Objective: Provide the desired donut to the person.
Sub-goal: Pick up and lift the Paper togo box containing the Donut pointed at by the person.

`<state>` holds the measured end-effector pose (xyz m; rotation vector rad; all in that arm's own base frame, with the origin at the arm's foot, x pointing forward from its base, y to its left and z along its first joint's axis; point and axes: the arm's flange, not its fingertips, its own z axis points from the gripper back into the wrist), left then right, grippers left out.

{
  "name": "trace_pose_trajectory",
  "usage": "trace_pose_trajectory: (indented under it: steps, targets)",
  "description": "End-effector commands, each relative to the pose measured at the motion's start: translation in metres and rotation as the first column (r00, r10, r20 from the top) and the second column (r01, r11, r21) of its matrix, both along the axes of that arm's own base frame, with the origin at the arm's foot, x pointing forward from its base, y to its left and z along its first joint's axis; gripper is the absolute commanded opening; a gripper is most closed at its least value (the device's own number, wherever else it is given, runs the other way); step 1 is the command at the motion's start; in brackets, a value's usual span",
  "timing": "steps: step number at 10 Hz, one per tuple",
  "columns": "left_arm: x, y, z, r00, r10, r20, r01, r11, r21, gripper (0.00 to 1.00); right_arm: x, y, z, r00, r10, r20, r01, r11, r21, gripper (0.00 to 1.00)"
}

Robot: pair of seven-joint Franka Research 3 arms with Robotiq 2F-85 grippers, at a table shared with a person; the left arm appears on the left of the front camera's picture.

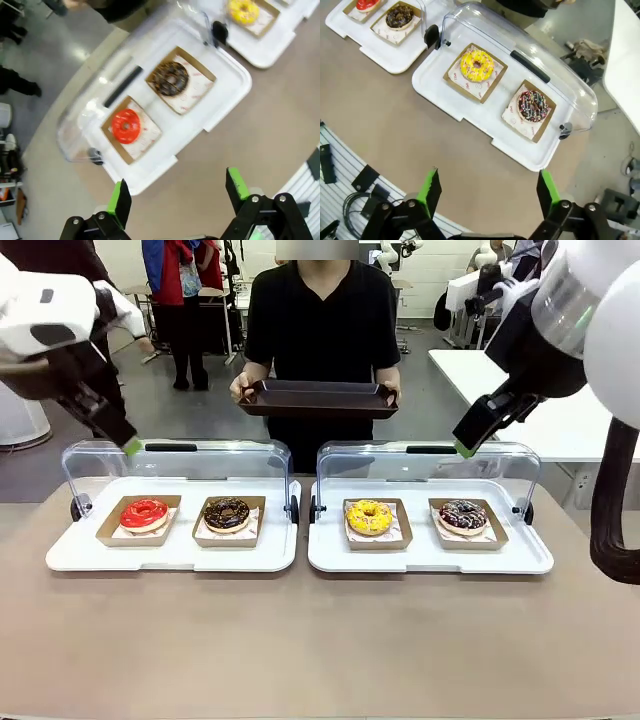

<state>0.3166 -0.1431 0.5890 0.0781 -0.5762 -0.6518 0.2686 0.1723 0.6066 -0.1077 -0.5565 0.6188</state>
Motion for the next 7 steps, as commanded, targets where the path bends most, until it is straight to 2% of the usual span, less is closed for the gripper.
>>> trace_pose_trajectory:
  steps: [1,3,4,5,6,7]
  targets:
    - [0.0,0.0,-0.015,0.998,-0.018,-0.054,0.018,1.0,-0.011,1.0,0.018,-0.002,-0.04,1.0,0.016,-0.014,-0.016,1.0,-0.002,1.0]
    - [0.0,0.0,-0.015,0.998,-0.018,-0.054,0.018,1.0,-0.011,1.0,0.018,-0.002,-0.04,1.0,0.016,-0.014,-0.016,1.0,-0.002,1.0]
    - [0.001,-0.001,-0.006,1.0,-0.002,-0.015,0.002,1.0,0.002,1.0,0.01,0.0,-0.026,1.0,0.003,-0.021,-0.003,1.0,-0.006,1.0]
    - [0.033,0.036,0.015,0.913,-0.218,-0.345,0.095,0.935,-0.341,1.0,0.029,-0.036,-0.014,0.958,0.216,-0.189,-0.159,0.947,0.279,1.0]
    - [0.045,0.066,0.03,0.859,-0.354,-0.371,0.153,0.868,-0.472,1.0,0.035,-0.067,-0.006,0.906,0.358,-0.225,-0.247,0.881,0.405,1.0]
    - [0.049,0.092,0.038,0.807,-0.459,-0.371,0.18,0.79,-0.586,1.0,0.041,-0.101,-0.002,0.889,0.412,-0.202,-0.27,0.826,0.495,1.0]
